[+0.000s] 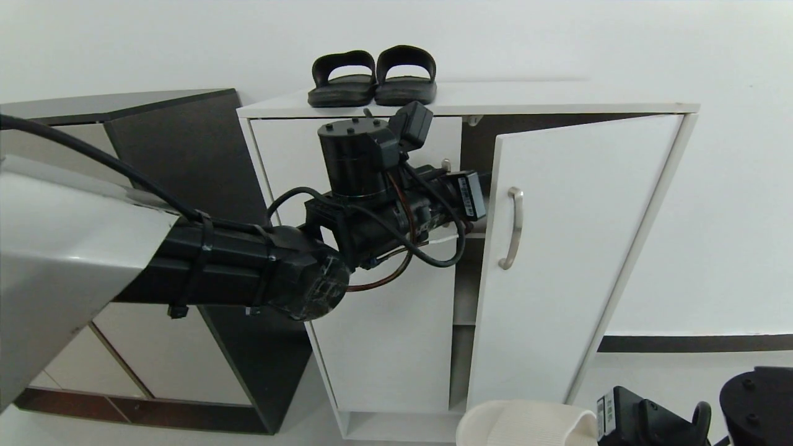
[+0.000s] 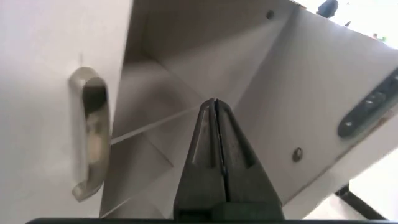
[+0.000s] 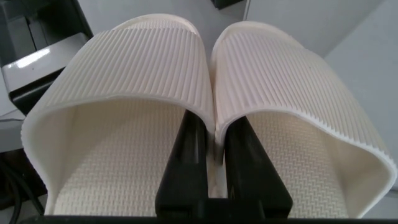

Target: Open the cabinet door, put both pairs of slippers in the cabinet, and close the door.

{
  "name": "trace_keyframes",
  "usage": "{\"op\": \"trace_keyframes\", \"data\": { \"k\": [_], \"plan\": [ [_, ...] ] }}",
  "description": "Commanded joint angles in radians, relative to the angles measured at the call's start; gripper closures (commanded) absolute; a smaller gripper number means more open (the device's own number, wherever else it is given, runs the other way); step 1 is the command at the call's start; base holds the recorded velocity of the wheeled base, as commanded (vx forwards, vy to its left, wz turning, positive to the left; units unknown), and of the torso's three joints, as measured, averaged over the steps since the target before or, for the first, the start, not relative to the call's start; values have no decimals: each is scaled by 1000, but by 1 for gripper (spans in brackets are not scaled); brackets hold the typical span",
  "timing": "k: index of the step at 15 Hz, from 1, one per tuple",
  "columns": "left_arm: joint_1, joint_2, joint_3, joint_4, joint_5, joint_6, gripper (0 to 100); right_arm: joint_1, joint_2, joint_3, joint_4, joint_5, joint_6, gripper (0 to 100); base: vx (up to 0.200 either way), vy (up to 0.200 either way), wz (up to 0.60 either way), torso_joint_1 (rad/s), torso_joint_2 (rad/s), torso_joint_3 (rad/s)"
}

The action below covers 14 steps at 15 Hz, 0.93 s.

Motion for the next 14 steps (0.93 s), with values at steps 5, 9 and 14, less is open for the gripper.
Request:
{"op": "trace_keyframes", "data": {
  "k": [5, 9, 14],
  "plan": [
    [-235, -100, 160, -47, 135, 2, 100, 20, -1, 13, -3, -2, 0, 100, -160, 0, 0, 4, 4, -2],
    [-31, -195, 201, -45, 230, 13, 100, -52, 42, -49, -4, -24, 44, 100, 0, 0, 0, 0, 0, 0],
    [193, -784, 718, 62, 382, 182, 100, -161, 197, -259, -6, -268, 259, 100, 0, 0, 0, 0, 0, 0]
  ]
}}
